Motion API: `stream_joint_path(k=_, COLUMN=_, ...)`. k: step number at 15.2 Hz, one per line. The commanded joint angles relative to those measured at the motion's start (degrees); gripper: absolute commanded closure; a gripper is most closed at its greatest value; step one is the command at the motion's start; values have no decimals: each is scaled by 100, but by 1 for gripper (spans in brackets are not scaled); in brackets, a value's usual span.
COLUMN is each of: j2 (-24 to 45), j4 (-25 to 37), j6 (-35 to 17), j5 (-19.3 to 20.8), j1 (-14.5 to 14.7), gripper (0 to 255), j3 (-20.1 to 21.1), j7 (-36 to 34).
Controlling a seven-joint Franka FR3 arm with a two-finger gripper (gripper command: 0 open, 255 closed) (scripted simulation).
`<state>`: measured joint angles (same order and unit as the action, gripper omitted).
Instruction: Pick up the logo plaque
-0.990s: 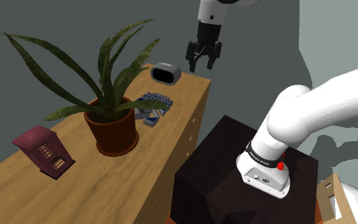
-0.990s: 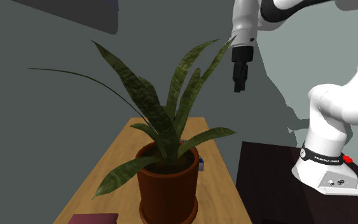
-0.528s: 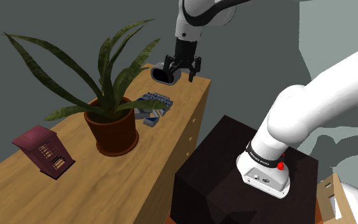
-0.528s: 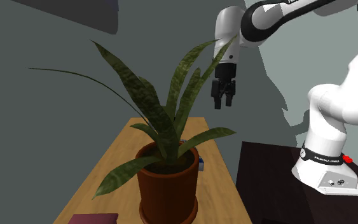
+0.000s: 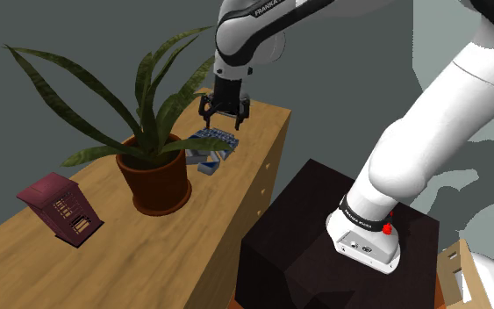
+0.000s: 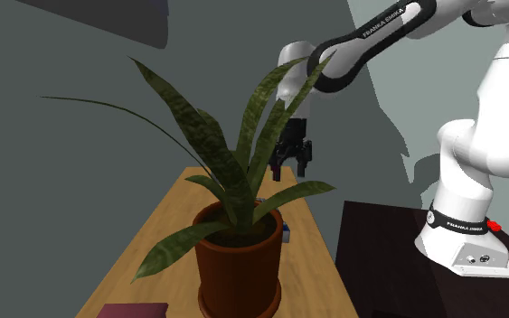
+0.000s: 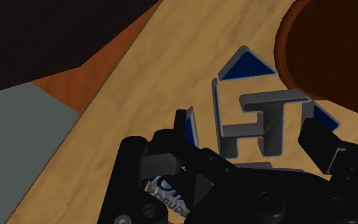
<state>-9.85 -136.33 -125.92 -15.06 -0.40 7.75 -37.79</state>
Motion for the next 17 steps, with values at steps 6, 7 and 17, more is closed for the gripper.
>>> stream_joint_path(k=6, j2=1561, j4=861, j6=-827, j5=-98, j1=61, gripper=0, j3=135, j7=-1047)
stream_joint_path(k=7, j2=1787, j4=1012, j6=-920, j5=-102, j1=77, gripper=0, j3=134, j7=-1188)
stream_joint_path(k=17, j2=2776, j4=1372, j6=-1589, j5=-172, j1=144, gripper=0, j3=121, j7=-1430)
